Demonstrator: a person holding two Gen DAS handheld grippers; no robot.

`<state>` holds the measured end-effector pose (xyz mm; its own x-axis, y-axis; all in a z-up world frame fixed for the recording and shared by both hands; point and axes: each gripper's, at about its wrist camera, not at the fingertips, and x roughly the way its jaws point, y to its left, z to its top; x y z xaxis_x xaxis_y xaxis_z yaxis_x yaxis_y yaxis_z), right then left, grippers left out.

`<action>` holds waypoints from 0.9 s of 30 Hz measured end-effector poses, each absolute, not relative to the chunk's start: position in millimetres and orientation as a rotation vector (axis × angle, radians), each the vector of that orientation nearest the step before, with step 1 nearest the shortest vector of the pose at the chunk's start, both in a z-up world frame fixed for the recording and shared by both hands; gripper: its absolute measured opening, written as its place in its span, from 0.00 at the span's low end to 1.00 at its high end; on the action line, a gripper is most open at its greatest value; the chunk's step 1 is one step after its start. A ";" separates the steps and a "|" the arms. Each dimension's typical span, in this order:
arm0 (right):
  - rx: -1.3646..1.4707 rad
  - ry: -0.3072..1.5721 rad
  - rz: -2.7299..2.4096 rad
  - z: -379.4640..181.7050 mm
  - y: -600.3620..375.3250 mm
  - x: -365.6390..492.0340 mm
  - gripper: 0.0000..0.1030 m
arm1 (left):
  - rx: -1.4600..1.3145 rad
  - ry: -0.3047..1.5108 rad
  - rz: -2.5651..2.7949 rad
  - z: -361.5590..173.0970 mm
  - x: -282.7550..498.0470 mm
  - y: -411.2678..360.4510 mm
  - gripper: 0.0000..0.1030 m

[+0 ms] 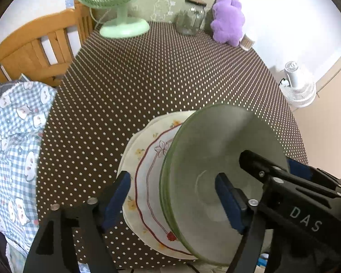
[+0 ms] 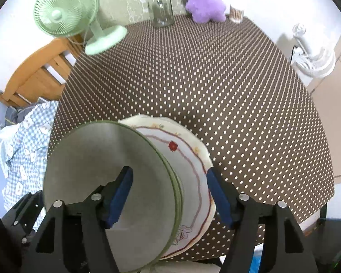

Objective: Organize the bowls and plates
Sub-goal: 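Carry the bowl stack with both tools onto the white plate stack, then set the bowls on the plates and open both tools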

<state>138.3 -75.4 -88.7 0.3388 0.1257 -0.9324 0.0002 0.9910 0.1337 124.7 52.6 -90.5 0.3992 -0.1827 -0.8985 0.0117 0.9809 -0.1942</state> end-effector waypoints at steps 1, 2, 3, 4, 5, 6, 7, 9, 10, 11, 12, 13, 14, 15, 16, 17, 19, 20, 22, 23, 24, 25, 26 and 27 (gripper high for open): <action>0.115 1.205 0.082 -84.1 -78.3 136.1 0.73 | -0.163 1.147 -0.120 -88.2 123.3 53.0 0.79; 0.115 1.193 0.084 -80.8 -79.9 134.5 0.74 | -0.156 1.131 -0.117 -83.0 120.3 51.2 0.80; 0.117 1.182 0.087 -77.6 -81.3 133.0 0.74 | -0.152 1.120 -0.113 -79.7 117.4 50.6 0.80; 0.120 1.166 0.092 -72.6 -83.2 129.9 0.74 | -0.146 1.106 -0.108 -75.9 114.8 48.8 0.80; 0.119 1.155 0.099 -69.1 -85.2 127.4 0.74 | -0.142 1.091 -0.102 -71.3 111.7 47.8 0.81; 0.119 1.142 0.104 -65.7 -87.7 124.7 0.75 | -0.139 1.075 -0.096 -67.0 107.7 45.4 0.81; 0.114 1.123 0.112 -60.8 -91.2 121.4 0.75 | -0.137 1.061 -0.089 -63.8 104.0 43.6 0.81; 0.107 1.097 0.123 -54.4 -96.2 116.6 0.76 | -0.127 1.025 -0.058 -56.0 94.1 38.6 0.81; 0.100 1.079 0.129 -50.1 -98.9 112.3 0.76 | -0.124 1.014 -0.043 -53.6 90.7 36.4 0.81; 0.096 1.066 0.134 -47.0 -102.0 109.5 0.77 | -0.119 0.992 -0.023 -49.3 84.9 32.5 0.81; 0.090 1.053 0.138 -44.1 -104.5 106.8 0.78 | -0.115 0.971 -0.004 -46.1 80.2 29.1 0.81; 0.082 1.037 0.140 -40.1 -107.9 103.5 0.79 | -0.113 0.958 0.009 -44.1 78.2 26.8 0.81; 0.073 1.014 0.143 -35.6 -112.0 98.8 0.80 | -0.112 0.933 0.023 -40.5 72.3 23.4 0.81; 0.065 0.993 0.148 -32.3 -114.6 94.8 0.81 | -0.109 0.920 0.033 -38.7 70.0 21.4 0.81; 0.049 0.961 0.153 -27.5 -118.6 88.8 0.81 | -0.102 0.909 0.045 -37.0 67.3 18.5 0.81; 0.039 0.943 0.153 -24.6 -121.4 84.7 0.82 | -0.088 0.886 0.058 -32.8 61.6 14.4 0.81; 0.031 0.899 0.154 -16.2 -129.7 74.9 0.82 | -0.072 0.841 0.072 -25.6 52.0 10.1 0.82; 0.035 0.881 0.154 -12.7 -133.3 70.3 0.85 | -0.069 0.808 0.082 -20.6 44.6 7.6 0.85; 0.047 0.832 0.150 -4.1 -143.2 57.7 0.89 | -0.075 0.773 0.112 -15.5 33.7 6.5 0.93; 0.047 0.813 0.147 -1.3 -146.1 53.2 0.91 | -0.080 0.761 0.115 -14.1 31.9 5.0 0.94; 0.047 0.796 0.145 1.4 -149.7 49.1 0.91 | -0.086 0.746 0.114 -12.6 26.2 3.9 0.94; 0.042 0.780 0.140 3.5 -153.4 44.1 0.91 | -0.088 0.737 0.118 -11.9 21.6 3.0 0.94; 0.039 0.766 0.138 4.8 -157.2 39.2 0.91 | -0.089 0.729 0.120 -11.5 17.9 2.0 0.94; 0.039 0.760 0.136 4.9 -159.9 36.9 0.91 | -0.084 0.718 0.119 -11.6 12.7 0.5 0.95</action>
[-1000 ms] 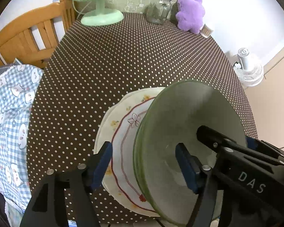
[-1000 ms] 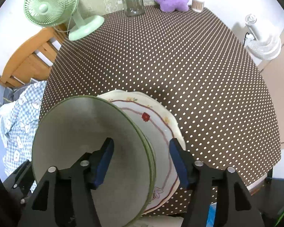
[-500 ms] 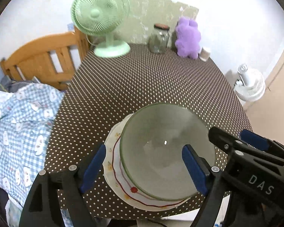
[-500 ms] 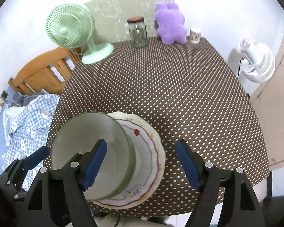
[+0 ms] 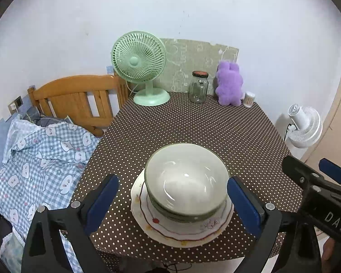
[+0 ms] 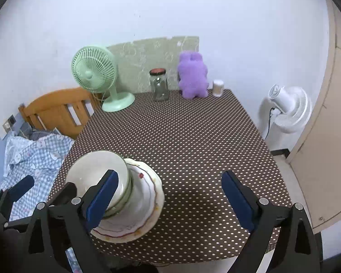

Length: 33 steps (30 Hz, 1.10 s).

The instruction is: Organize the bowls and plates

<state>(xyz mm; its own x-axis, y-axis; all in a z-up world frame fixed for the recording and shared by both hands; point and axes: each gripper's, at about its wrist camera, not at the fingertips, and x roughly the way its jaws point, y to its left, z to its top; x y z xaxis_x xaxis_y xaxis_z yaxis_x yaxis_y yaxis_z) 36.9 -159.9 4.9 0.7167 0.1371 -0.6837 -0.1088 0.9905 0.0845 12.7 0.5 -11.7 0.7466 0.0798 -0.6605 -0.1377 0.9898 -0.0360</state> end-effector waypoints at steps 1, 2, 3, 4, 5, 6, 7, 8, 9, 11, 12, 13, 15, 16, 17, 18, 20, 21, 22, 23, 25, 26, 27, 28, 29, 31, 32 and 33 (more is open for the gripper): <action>0.042 0.753 0.131 4.4 -164.0 32.5 0.91 | -0.079 0.709 0.120 -11.6 9.3 -1.2 0.95; 0.048 0.745 0.127 3.5 -168.8 27.2 0.91 | -0.074 0.701 0.121 -11.5 6.1 -2.9 0.95; 0.054 0.737 0.119 1.8 -173.4 22.1 0.91 | -0.064 0.690 0.122 -12.5 1.4 -4.6 0.95; 0.060 0.732 0.111 -0.1 -177.6 17.7 0.91 | -0.058 0.683 0.123 -13.2 -1.6 -6.7 0.96; 0.071 0.727 0.117 -1.9 -181.7 14.1 0.91 | -0.053 0.673 0.124 -14.3 -6.0 -8.1 0.96; 0.072 0.725 0.108 -3.8 -185.0 10.0 0.91 | -0.052 0.658 0.124 -15.9 -11.2 -8.6 0.97; 0.070 0.721 0.097 -7.1 -189.3 4.3 0.91 | -0.052 0.652 0.123 -17.1 -14.8 -9.1 0.97; 0.066 0.717 0.090 -9.0 -191.5 0.9 0.91 | -0.051 0.649 0.123 -18.8 -18.0 -9.7 0.97; 0.064 0.712 0.085 -10.9 -193.7 -3.2 0.91 | -0.051 0.644 0.119 -21.6 -22.4 -10.0 0.97; 0.060 0.692 0.077 -15.1 -198.6 -15.0 0.91 | -0.050 0.630 0.121 -23.0 -30.6 -11.9 0.97; 0.059 0.681 0.074 -16.2 -201.2 -19.9 0.91 | -0.050 0.624 0.119 -24.5 -34.3 -12.6 0.97; 0.060 0.670 0.071 -17.6 -202.3 -24.2 0.91 | -0.052 0.620 0.114 -25.8 -37.2 -13.4 0.97; 0.061 0.655 0.064 -21.4 -204.0 -33.5 0.91 | -0.059 0.606 0.109 -27.1 -42.9 -14.8 0.98; 0.060 0.650 0.064 -22.8 -204.8 -36.9 0.91 | -0.062 0.600 0.108 -27.7 -45.0 -14.5 0.98; 0.057 0.647 0.064 -23.9 -204.9 -39.4 0.91 | -0.063 0.593 0.110 -28.1 -46.8 -14.6 0.98; 0.054 0.643 0.065 -24.8 -205.0 -42.3 0.91 | -0.066 0.587 0.112 -28.6 -47.5 -14.1 0.99; 0.049 0.635 0.069 -26.9 -203.8 -47.5 0.91 | -0.069 0.579 0.111 -29.7 -50.1 -14.4 0.99; 0.046 0.633 0.071 -27.6 -203.1 -48.7 0.91 | -0.070 0.577 0.112 -30.6 -50.8 -15.4 0.99; 0.042 0.630 0.073 -28.3 -202.8 -49.5 0.91 | -0.070 0.576 0.110 -31.8 -52.9 -16.3 0.99; 0.038 0.627 0.075 -29.4 -201.9 -51.1 0.91 | -0.070 0.575 0.107 -32.7 -53.9 -17.1 0.99; 0.030 0.624 0.080 -30.6 -200.6 -54.4 0.91 | -0.061 0.573 0.106 -34.4 -56.2 -19.7 0.99; 0.027 0.622 0.078 -30.9 -199.8 -55.8 0.91 | -0.057 0.571 0.112 -34.8 -57.0 -20.5 0.99; 0.027 0.622 0.077 -31.2 -199.9 -56.1 0.91 | -0.059 0.570 0.110 -35.2 -57.7 -20.0 0.99; 0.029 0.623 0.077 -31.9 -200.4 -57.2 0.91 | -0.063 0.570 0.109 -35.4 -57.7 -19.5 0.99; 0.032 0.625 0.078 -32.6 -200.7 -57.4 0.91 | -0.065 0.571 0.109 -35.6 -57.5 -18.8 0.99; 0.034 0.630 0.078 -33.5 -201.0 -57.6 0.91 | -0.064 0.571 0.111 -35.5 -57.8 -19.0 1.00; 0.034 0.630 0.079 -33.3 -200.2 -57.2 0.91 | -0.065 0.570 0.110 -34.9 -58.2 -18.9 1.00; 0.034 0.631 0.080 -33.3 -200.2 -57.4 0.91 | -0.065 0.571 0.110 -35.2 -58.3 -18.8 1.00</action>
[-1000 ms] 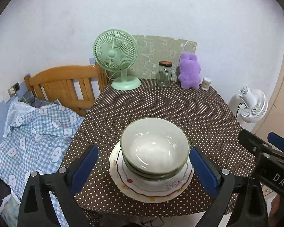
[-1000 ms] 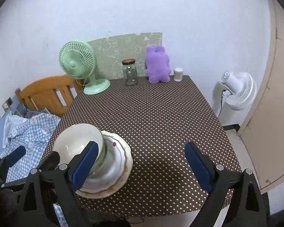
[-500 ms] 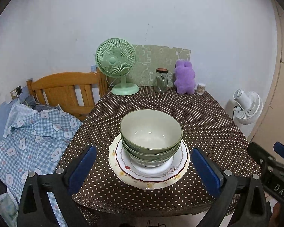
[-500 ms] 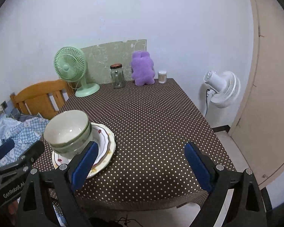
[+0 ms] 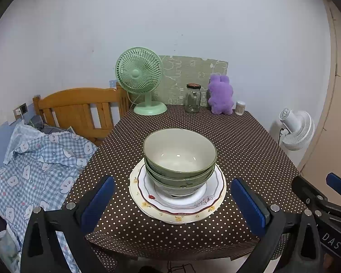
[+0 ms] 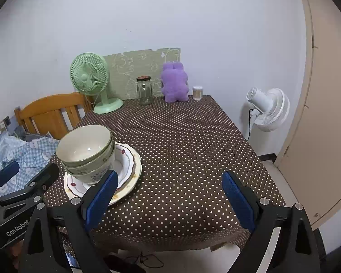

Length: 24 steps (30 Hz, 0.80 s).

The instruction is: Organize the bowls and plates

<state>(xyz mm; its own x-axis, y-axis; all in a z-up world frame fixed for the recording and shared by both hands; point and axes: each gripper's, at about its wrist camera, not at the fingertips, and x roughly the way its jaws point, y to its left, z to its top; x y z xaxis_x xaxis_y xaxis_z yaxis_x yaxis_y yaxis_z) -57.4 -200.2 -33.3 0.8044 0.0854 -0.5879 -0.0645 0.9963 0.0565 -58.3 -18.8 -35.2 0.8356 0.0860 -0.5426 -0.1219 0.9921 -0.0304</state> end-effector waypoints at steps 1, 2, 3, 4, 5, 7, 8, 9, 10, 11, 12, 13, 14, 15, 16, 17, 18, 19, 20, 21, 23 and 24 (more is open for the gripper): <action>0.034 0.632 0.080 -33.0 -200.1 -56.9 0.91 | -0.065 0.572 0.110 -35.5 -58.5 -18.7 1.00; 0.035 0.632 0.079 -32.5 -200.2 -57.0 0.91 | -0.066 0.573 0.109 -35.1 -59.1 -18.6 1.00; 0.034 0.631 0.079 -32.4 -200.2 -56.9 0.91 | -0.067 0.574 0.109 -35.1 -59.5 -18.8 1.00; 0.032 0.630 0.076 -32.1 -200.2 -57.0 0.91 | -0.068 0.575 0.109 -34.9 -59.7 -19.1 1.00; 0.029 0.629 0.074 -32.0 -199.9 -57.2 0.91 | -0.069 0.575 0.109 -35.0 -59.3 -19.3 1.00; 0.026 0.627 0.073 -31.8 -200.1 -57.6 0.91 | -0.071 0.577 0.110 -34.7 -59.3 -20.1 1.00; 0.025 0.627 0.072 -31.9 -200.6 -57.5 0.91 | -0.072 0.577 0.109 -34.5 -58.3 -20.5 1.00; 0.024 0.627 0.071 -31.7 -201.1 -57.7 0.91 | -0.074 0.577 0.108 -33.8 -58.4 -20.8 1.00; 0.024 0.627 0.071 -31.5 -201.6 -57.3 0.91 | -0.075 0.577 0.107 -33.8 -57.7 -21.3 1.00; 0.024 0.627 0.071 -31.5 -202.0 -57.0 0.91 | -0.075 0.577 0.108 -33.5 -57.4 -21.8 1.00; 0.024 0.627 0.071 -31.5 -201.9 -57.0 0.91 | -0.075 0.578 0.108 -33.4 -57.4 -21.8 1.00; 0.025 0.628 0.071 -31.5 -202.0 -57.0 0.91 | -0.075 0.579 0.108 -33.5 -57.5 -21.3 1.00; 0.025 0.628 0.072 -31.5 -202.0 -57.0 0.91 | -0.076 0.579 0.107 -33.6 -57.7 -21.0 1.00; 0.026 0.628 0.073 -31.4 -201.9 -57.1 0.91 | -0.078 0.581 0.105 -33.4 -57.7 -21.3 1.00; 0.028 0.628 0.074 -30.9 -202.5 -56.8 0.91 | -0.081 0.583 0.103 -33.4 -57.2 -21.5 1.00; 0.030 0.629 0.074 -31.3 -203.2 -56.7 0.91 | -0.084 0.583 0.106 -33.1 -57.6 -21.7 1.00; 0.031 0.631 0.076 -31.6 -203.8 -56.1 0.91 | -0.085 0.583 0.108 -33.1 -56.9 -21.9 1.00; 0.031 0.634 0.080 -32.1 -204.3 -55.6 0.91 | -0.087 0.585 0.106 -32.9 -56.5 -22.2 1.00; 0.031 0.637 0.081 -32.2 -204.5 -55.3 0.91 | -0.089 0.587 0.106 -33.3 -55.8 -22.8 1.00; 0.030 0.639 0.082 -32.4 -204.9 -55.2 0.91 | -0.090 0.590 0.105 -33.4 -55.5 -23.8 1.00; 0.031 0.641 0.080 -32.9 -206.3 -55.0 0.91 | -0.090 0.592 0.103 -34.0 -55.1 -25.7 1.00; 0.032 0.641 0.082 -33.1 -206.9 -55.0 0.91 | -0.090 0.592 0.102 -33.8 -55.2 -26.6 1.00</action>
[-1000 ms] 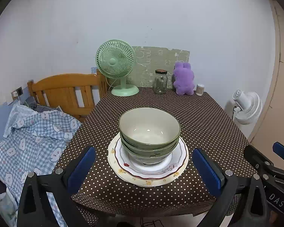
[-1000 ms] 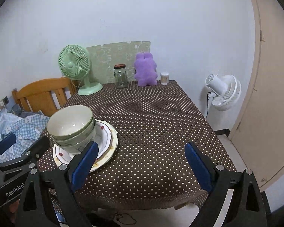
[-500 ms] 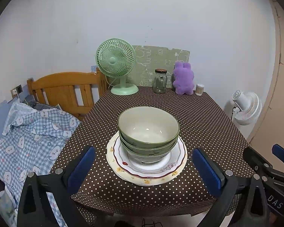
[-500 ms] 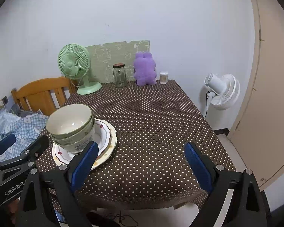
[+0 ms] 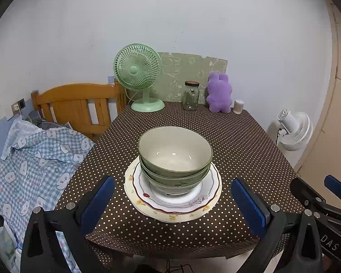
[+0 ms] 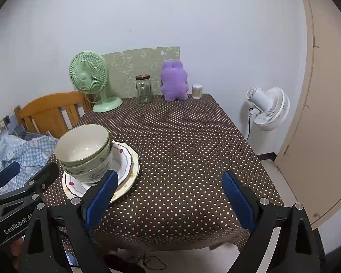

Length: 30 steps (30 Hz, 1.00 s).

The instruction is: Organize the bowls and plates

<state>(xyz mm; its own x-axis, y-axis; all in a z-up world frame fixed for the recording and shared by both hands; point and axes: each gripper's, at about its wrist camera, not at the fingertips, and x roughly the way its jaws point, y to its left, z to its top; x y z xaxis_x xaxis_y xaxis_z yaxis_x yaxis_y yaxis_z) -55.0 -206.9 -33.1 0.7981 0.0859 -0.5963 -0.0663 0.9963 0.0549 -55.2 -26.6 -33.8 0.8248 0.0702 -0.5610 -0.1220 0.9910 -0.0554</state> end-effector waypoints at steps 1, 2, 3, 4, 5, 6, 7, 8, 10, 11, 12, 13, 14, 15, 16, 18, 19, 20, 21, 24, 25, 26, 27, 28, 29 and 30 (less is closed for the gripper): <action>0.032 0.642 0.081 -33.3 -207.4 -55.2 0.91 | -0.091 0.592 0.103 -34.1 -55.1 -26.4 1.00; 0.032 0.642 0.078 -33.4 -207.6 -55.1 0.91 | -0.090 0.592 0.102 -34.1 -55.2 -27.5 1.00; 0.032 0.643 0.074 -33.5 -208.0 -55.3 0.91 | -0.090 0.593 0.102 -34.2 -55.1 -28.1 1.00; 0.032 0.644 0.071 -33.6 -207.7 -55.4 0.91 | -0.090 0.593 0.103 -34.5 -54.8 -28.3 1.00; 0.032 0.645 0.069 -33.6 -207.7 -55.2 0.91 | -0.090 0.593 0.103 -34.5 -54.7 -28.4 1.00; 0.033 0.645 0.069 -33.6 -208.4 -54.8 0.91 | -0.090 0.593 0.103 -34.6 -54.8 -29.0 1.00; 0.034 0.646 0.069 -33.9 -208.5 -54.8 0.91 | -0.090 0.594 0.104 -34.6 -54.6 -28.6 1.00; 0.034 0.647 0.069 -33.9 -208.4 -55.0 0.91 | -0.090 0.594 0.104 -34.6 -54.7 -28.7 1.00; 0.034 0.648 0.071 -33.9 -208.4 -54.7 0.91 | -0.091 0.593 0.105 -34.7 -54.8 -28.4 1.00; 0.034 0.648 0.071 -33.9 -208.2 -54.8 0.91 | -0.091 0.594 0.106 -34.6 -55.1 -29.0 1.00; 0.033 0.649 0.072 -33.8 -208.0 -54.9 0.91 | -0.091 0.594 0.106 -34.7 -55.1 -28.8 1.00; 0.033 0.649 0.073 -33.8 -208.2 -54.4 0.91 | -0.092 0.594 0.106 -34.7 -55.2 -28.1 1.00; 0.034 0.651 0.074 -34.0 -208.1 -54.5 0.91 | -0.092 0.595 0.107 -35.0 -55.2 -27.8 1.00; 0.034 0.654 0.074 -34.2 -208.0 -53.7 0.91 | -0.092 0.595 0.107 -35.0 -55.5 -28.0 1.00; 0.034 0.656 0.074 -34.3 -208.1 -53.6 0.91 | -0.092 0.595 0.107 -34.9 -55.3 -27.7 1.00; 0.034 0.657 0.073 -34.2 -207.8 -53.7 0.91 | -0.093 0.596 0.106 -34.8 -55.6 -28.2 1.00; 0.034 0.657 0.072 -34.2 -207.9 -53.7 0.91 | -0.092 0.596 0.107 -34.8 -55.2 -28.1 1.00; 0.033 0.657 0.070 -34.1 -208.2 -53.5 0.91 | -0.092 0.596 0.107 -34.7 -55.3 -28.6 1.00; 0.033 0.658 0.068 -33.8 -208.1 -53.3 0.91 | -0.091 0.595 0.107 -34.6 -55.5 -29.2 1.00; 0.034 0.658 0.061 -34.0 -209.6 -53.9 0.91 | -0.087 0.595 0.102 -34.8 -56.5 -29.1 1.00; 0.035 0.658 0.059 -34.0 -210.3 -54.0 0.91 | -0.086 0.596 0.101 -34.6 -56.0 -28.9 1.00; 0.037 0.660 0.057 -34.2 -211.1 -53.9 0.91 | -0.084 0.596 0.100 -34.7 -55.9 -29.3 1.00; 0.038 0.660 0.056 -34.3 -211.7 -53.9 0.91 | -0.084 0.597 0.099 -34.7 -56.1 -29.7 1.00; 0.038 0.661 0.055 -34.0 -211.7 -53.9 0.91 | -0.084 0.598 0.099 -34.5 -56.0 -29.9 1.00; 0.038 0.662 0.055 -33.9 -211.7 -53.9 0.91 | -0.084 0.598 0.098 -34.5 -56.3 -30.0 1.00; 0.038 0.662 0.055 -33.7 -211.9 -53.7 0.91 | -0.084 0.599 0.098 -34.2 -55.9 -30.2 1.00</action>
